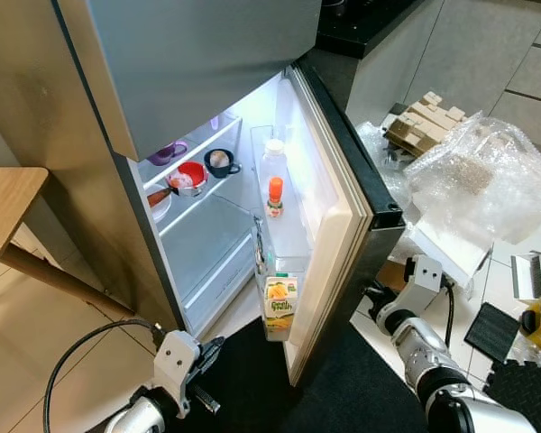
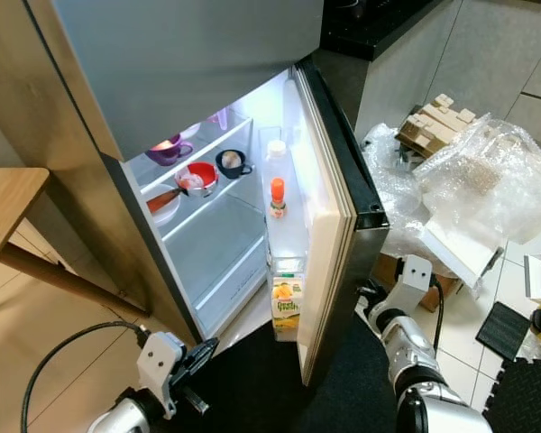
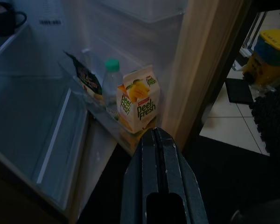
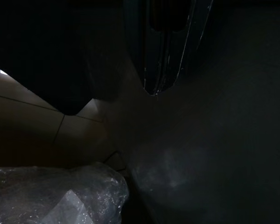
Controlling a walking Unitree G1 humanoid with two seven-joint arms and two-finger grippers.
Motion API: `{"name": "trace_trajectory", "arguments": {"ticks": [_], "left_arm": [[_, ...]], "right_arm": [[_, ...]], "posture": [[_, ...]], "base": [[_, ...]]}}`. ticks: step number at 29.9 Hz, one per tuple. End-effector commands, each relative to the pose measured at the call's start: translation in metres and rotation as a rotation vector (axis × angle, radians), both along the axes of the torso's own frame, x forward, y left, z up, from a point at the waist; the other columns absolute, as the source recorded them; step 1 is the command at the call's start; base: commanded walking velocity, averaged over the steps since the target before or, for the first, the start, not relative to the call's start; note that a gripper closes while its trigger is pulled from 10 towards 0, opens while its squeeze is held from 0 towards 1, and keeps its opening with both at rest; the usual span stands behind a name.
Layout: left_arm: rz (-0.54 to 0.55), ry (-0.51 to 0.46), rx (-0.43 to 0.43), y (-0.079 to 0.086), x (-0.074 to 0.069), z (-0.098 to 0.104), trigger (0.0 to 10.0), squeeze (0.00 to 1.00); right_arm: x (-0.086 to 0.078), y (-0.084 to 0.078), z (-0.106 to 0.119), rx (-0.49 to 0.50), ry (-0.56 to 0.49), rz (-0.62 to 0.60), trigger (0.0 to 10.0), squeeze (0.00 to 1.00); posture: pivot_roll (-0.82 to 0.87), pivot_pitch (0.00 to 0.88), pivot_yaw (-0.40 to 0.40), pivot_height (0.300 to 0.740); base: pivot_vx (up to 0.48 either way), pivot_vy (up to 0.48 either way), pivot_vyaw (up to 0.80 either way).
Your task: Restocking fridge
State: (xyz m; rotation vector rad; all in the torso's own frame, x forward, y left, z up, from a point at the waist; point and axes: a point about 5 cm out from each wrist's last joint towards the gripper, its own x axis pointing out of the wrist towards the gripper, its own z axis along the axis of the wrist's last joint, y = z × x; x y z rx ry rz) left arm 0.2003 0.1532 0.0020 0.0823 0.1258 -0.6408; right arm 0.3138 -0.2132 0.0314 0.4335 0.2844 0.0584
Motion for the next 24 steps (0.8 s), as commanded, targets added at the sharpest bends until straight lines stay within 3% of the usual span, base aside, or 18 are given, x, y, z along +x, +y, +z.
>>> {"name": "trace_trajectory", "arguments": {"ticks": [1, 3, 4, 5, 6, 8, 10, 13, 14, 15, 16, 17, 22, 24], "left_arm": [[0.101, 0.043, 0.067, 0.019, -0.005, -0.009, 10.0, 0.00], [0.270, 0.058, 0.111, 0.040, -0.007, -0.015, 10.0, 0.00], [0.270, 0.058, 0.111, 0.040, -0.007, -0.015, 10.0, 0.00], [0.469, 0.108, 0.146, 0.065, -0.014, -0.024, 10.0, 0.00], [0.469, 0.108, 0.146, 0.065, -0.014, -0.024, 10.0, 0.00], [0.691, 0.208, 0.214, 0.095, -0.034, -0.038, 10.0, 0.00], [0.799, 0.269, 0.265, 0.111, -0.051, -0.046, 10.0, 0.00], [0.841, 0.344, 0.291, 0.118, -0.072, -0.055, 10.0, 0.00], [0.843, 0.363, 0.306, 0.119, -0.076, -0.057, 10.0, 0.00], [0.843, 0.363, 0.306, 0.119, -0.076, -0.057, 10.0, 0.00], [0.834, 0.383, 0.318, 0.117, -0.084, -0.060, 10.0, 0.00], [0.833, 0.395, 0.312, 0.114, -0.089, -0.062, 10.0, 0.00], [0.837, 0.399, 0.298, 0.107, -0.094, -0.065, 10.0, 0.00], [0.841, 0.398, 0.299, 0.104, -0.093, -0.067, 10.0, 0.00]], "right_arm": [[0.000, 0.015, -0.004, 0.051, 0.008, 0.047, 10.0, 0.00], [0.004, 0.040, -0.002, 0.094, -0.012, 0.136, 10.0, 0.00], [0.004, 0.040, -0.002, 0.094, -0.012, 0.136, 10.0, 0.00], [0.008, 0.080, 0.004, 0.151, -0.050, 0.278, 10.0, 0.00], [0.008, 0.080, 0.004, 0.151, -0.050, 0.278, 10.0, 0.00], [0.007, 0.161, 0.027, 0.273, -0.145, 0.564, 10.0, 0.00], [0.000, 0.207, 0.046, 0.366, -0.213, 0.734, 10.0, 0.00], [-0.021, 0.264, 0.087, 0.561, -0.331, 1.003, 10.0, 0.00], [-0.027, 0.274, 0.096, 0.609, -0.355, 1.063, 10.0, 0.00], [-0.027, 0.274, 0.096, 0.609, -0.355, 1.063, 10.0, 0.00], [-0.035, 0.288, 0.109, 0.631, -0.393, 1.153, 10.0, 0.00], [-0.038, 0.292, 0.111, 0.622, -0.398, 1.187, 10.0, 0.00], [-0.034, 0.284, 0.097, 0.548, -0.367, 1.186, 10.0, 0.00], [-0.031, 0.271, 0.085, 0.501, -0.341, 1.171, 10.0, 0.00]], "posture": [[-0.11, 0.100, -0.017, 0.740], [-0.12, 0.101, -0.015, 0.740], [-0.12, 0.101, -0.015, 0.740], [-0.12, 0.103, -0.012, 0.740], [-0.12, 0.103, -0.012, 0.740], [-0.12, 0.104, -0.011, 0.740], [-0.11, 0.107, -0.013, 0.740], [-0.10, 0.109, -0.022, 0.740], [-0.10, 0.109, -0.022, 0.740], [-0.10, 0.109, -0.022, 0.740], [-0.09, 0.111, -0.039, 0.740], [-0.08, 0.112, -0.047, 0.740], [-0.08, 0.114, -0.057, 0.740], [-0.09, 0.115, -0.057, 0.740]], "base": [[0.000, 0.000, 0.00], [0.000, 0.000, 0.00], [0.000, 0.000, 0.00], [0.000, 0.000, 0.00], [0.000, 0.000, 0.00], [0.000, 0.000, 0.00], [0.000, 0.000, 0.00], [0.000, 0.000, 0.00], [0.000, 0.000, 0.00], [0.000, 0.000, 0.00], [0.000, 0.000, 0.00], [0.000, 0.000, 0.00], [0.000, 0.000, 0.00], [0.000, 0.000, 0.00]]}}
